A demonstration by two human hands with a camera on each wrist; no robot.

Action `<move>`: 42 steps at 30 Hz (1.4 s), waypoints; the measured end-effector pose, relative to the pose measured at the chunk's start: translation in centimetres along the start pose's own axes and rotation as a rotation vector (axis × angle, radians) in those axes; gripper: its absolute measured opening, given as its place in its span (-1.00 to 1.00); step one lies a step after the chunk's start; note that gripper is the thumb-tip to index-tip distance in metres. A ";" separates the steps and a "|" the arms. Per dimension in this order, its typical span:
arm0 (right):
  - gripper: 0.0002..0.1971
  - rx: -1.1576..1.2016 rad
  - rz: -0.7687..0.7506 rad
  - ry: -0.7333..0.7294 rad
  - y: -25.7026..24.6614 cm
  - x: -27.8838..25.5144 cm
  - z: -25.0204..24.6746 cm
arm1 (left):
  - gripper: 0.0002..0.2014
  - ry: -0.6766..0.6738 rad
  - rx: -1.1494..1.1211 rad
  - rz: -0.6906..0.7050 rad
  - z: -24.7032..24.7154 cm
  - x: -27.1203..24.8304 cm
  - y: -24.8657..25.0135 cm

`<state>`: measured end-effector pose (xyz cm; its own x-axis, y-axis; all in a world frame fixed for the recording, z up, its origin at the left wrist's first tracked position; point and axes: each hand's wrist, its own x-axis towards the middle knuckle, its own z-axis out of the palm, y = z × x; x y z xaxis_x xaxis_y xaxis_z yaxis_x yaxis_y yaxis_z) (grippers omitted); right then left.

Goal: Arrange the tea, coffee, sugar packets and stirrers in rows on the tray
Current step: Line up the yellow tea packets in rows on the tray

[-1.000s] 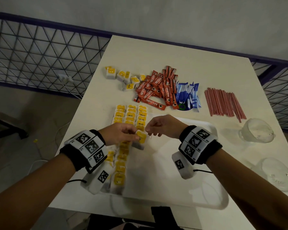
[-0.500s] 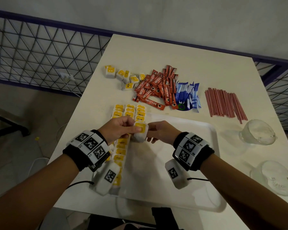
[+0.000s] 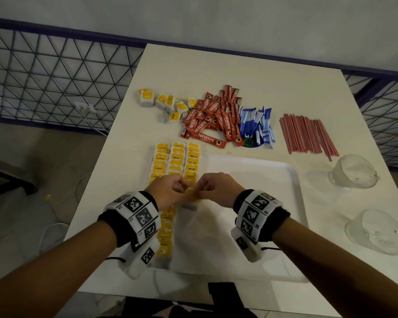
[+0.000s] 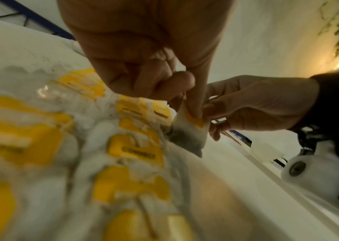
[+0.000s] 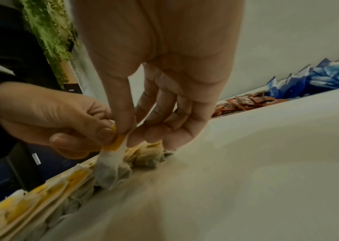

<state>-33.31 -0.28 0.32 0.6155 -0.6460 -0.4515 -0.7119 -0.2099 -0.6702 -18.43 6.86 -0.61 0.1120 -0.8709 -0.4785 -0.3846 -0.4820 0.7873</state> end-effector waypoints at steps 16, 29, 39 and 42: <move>-0.74 -0.191 0.137 0.027 -1.9 3.8 -0.3 | -0.84 0.065 0.229 0.021 -4.0 1.2 0.6; -0.61 -0.153 0.240 0.046 -3.4 5.3 -1.7 | -0.90 0.098 0.188 -0.006 -9.3 3.7 0.1; -0.42 -0.167 0.230 0.128 -8.9 14.8 -8.6 | -0.73 0.097 0.338 -0.068 -16.0 10.1 -0.7; -0.43 -0.222 0.251 0.135 -8.4 18.6 -9.5 | -0.53 0.094 0.427 -0.022 -16.8 12.1 -0.3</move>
<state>-19.12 -17.54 3.13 0.3729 -0.7855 -0.4938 -0.9002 -0.1772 -0.3979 -1.52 -5.08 -0.10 0.2000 -0.8754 -0.4401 -0.7236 -0.4348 0.5360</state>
